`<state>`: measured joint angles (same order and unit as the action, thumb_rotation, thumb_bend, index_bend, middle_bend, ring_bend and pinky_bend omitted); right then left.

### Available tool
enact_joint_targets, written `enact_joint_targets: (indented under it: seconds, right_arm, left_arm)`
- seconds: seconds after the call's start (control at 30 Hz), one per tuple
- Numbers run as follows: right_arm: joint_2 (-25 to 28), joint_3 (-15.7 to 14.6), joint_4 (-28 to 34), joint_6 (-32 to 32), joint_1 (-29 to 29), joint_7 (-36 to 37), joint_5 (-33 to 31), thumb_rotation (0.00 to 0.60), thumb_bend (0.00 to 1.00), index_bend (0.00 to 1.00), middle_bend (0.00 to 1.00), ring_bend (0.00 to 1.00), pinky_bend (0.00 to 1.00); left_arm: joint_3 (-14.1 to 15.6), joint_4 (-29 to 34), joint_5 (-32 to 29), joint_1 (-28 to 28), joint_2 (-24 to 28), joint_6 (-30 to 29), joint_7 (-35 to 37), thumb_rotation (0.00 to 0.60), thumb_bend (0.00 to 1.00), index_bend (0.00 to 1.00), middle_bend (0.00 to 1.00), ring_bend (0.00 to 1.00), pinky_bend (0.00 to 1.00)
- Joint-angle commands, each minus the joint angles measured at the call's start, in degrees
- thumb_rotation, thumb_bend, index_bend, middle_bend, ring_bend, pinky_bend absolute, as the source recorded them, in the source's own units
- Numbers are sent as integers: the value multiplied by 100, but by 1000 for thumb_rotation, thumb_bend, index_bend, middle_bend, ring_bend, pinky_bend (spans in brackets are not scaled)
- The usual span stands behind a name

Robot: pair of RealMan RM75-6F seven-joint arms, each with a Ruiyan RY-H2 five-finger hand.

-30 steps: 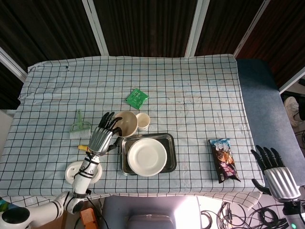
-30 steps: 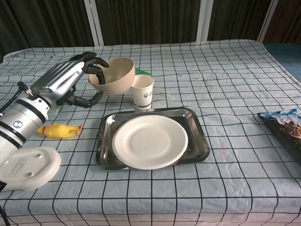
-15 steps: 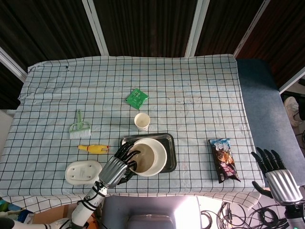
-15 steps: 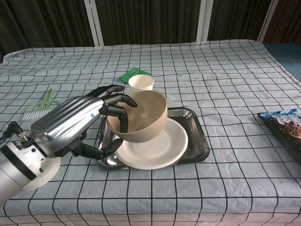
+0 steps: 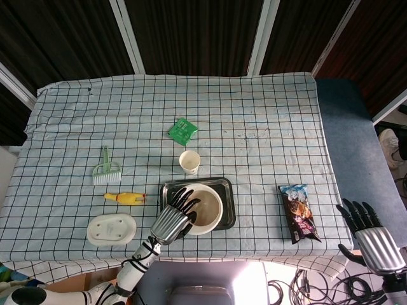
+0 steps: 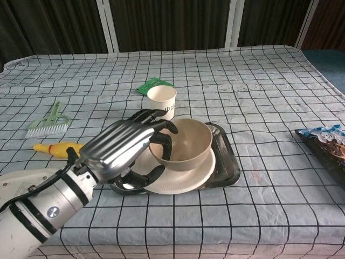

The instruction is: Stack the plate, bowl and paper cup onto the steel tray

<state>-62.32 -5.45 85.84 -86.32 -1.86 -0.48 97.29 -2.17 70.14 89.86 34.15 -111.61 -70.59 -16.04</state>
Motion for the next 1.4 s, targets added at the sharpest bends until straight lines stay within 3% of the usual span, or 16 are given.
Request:
enact_joint_targets:
  seconds: [0.03,0.13,0.3,0.4,0.57,0.7,0.87,1.0,1.17,1.27,1.4]
  right_arm:
    - [5,-6,-12,3,5,3,9,600,161,0,0,0,0]
    - [7,2,-11,-27,19,20,16,600,161,0,0,0,0]
    - [7,-14,-27,-128,58,37,101,600,161,0,0,0,0]
    - [-4,-2,-25,-157,70,41,107,600,161,0,0,0,0]
    - [-27,28,-53,-206,69,64,135,600,161,0,0,0,0]
    - [-55,112,-91,-273,33,186,134,600,161,0,0,0,0]
    - [-135,342,50,-39,-272,206,93,600,161,0,0,0,0]
    - [-272,749,371,624,-830,-144,-211,600,161,0,0,0,0]
    - [-799,1404,490,1607,-1649,-1035,-959,600,161,73,0,0,0]
    - [-1452,1917,209,2279,-2356,-1744,-1635,600,163,129,0,0,0]
    - [-2353,2324,-507,2765,-3127,-2379,-2237,600,182,206,0,0,0]
  left_arm:
    - [-46,-119,-32,27,-30,66,-40,600,441,667,209,18,0]
    - [-21,-148,-10,40,12,113,-58,600,421,595,200,11,0]
    - [-92,-224,55,58,22,13,-122,600,404,145,173,0,0]
    - [-87,-183,105,61,69,-27,-56,600,403,15,167,0,0]
    - [-8,143,128,33,351,26,-45,600,404,0,136,0,0]
    - [153,799,275,-147,1176,-215,-212,600,402,0,88,0,0]
    - [227,1357,386,-768,2355,-1213,-670,600,400,0,65,0,0]
    - [363,1496,274,-1388,3072,-1920,-285,600,399,0,58,0,0]
    - [590,1193,215,-1961,3461,-2399,663,600,399,0,50,0,0]
    - [657,819,82,-2275,3514,-2552,1266,600,399,0,44,0,0]
    - [612,445,-51,-2477,3496,-2587,1752,600,399,0,38,0,0]
